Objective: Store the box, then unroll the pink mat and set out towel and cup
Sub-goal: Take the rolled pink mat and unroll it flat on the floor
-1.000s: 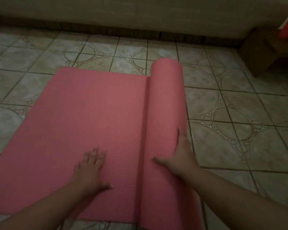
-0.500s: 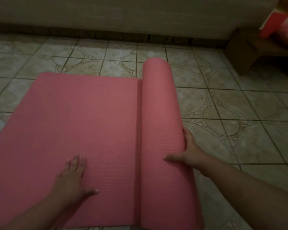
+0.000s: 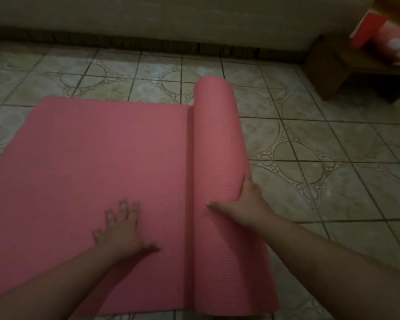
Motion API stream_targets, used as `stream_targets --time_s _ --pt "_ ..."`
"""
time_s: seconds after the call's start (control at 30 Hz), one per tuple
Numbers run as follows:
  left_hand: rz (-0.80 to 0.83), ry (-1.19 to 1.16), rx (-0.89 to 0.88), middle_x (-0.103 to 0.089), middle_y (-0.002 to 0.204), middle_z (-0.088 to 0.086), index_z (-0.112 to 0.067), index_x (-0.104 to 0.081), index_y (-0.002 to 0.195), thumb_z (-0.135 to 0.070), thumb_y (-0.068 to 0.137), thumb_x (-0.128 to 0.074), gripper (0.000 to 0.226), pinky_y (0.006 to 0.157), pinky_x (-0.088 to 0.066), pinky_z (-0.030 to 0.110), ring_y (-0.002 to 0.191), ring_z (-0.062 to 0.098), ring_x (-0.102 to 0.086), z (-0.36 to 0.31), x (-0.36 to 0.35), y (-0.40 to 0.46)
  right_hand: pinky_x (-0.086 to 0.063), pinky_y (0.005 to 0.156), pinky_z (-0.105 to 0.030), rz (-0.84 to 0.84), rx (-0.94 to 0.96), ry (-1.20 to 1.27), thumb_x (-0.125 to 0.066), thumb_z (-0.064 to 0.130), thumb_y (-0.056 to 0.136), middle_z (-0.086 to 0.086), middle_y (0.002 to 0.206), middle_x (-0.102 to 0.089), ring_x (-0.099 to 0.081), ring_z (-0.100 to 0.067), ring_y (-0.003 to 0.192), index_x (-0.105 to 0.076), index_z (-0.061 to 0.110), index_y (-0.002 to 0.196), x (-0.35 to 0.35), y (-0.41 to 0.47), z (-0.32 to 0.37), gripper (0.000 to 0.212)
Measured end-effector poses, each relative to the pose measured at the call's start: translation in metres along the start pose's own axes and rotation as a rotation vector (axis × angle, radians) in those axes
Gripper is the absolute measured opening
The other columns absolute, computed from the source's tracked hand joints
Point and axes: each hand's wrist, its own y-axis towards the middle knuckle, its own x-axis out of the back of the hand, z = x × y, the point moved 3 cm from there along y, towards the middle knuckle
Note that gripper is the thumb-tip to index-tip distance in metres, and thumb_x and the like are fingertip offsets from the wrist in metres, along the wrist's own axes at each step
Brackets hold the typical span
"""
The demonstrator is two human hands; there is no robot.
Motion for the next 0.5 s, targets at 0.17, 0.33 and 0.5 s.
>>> stream_targets --time_s 0.17,0.33,0.5 --pt "-0.008 0.003 0.010 0.037 0.151 -0.005 -0.037 0.022 0.143 -0.085 0.046 -0.062 0.137 0.107 -0.018 0.068 0.144 0.035 0.018 -0.002 0.000 -0.003 -0.034 0.111 -0.043 -0.013 -0.072 -0.005 -0.085 0.063 0.039 -0.016 0.151 -0.025 -0.036 -0.033 0.135 0.011 0.029 0.150 -0.006 0.005 -0.002 0.150" --pt "0.015 -0.008 0.022 0.036 0.152 -0.006 -0.036 0.020 0.144 -0.081 0.048 -0.065 0.136 0.105 -0.021 0.069 0.144 0.034 0.018 -0.004 0.001 -0.006 -0.043 0.101 -0.035 -0.041 0.002 0.029 -0.091 0.048 0.041 -0.010 0.139 -0.048 -0.052 -0.028 0.121 0.000 0.029 0.148 -0.004 0.008 0.002 0.141" --pt "0.007 -0.006 0.045 0.034 0.152 -0.007 -0.039 0.020 0.143 -0.080 0.048 -0.067 0.135 0.105 -0.022 0.068 0.144 0.033 0.016 0.014 0.007 -0.005 -0.044 0.098 -0.032 -0.035 0.055 0.099 -0.091 0.041 0.045 -0.007 0.135 -0.053 -0.056 -0.025 0.114 -0.003 0.029 0.147 -0.012 0.005 0.011 0.135"
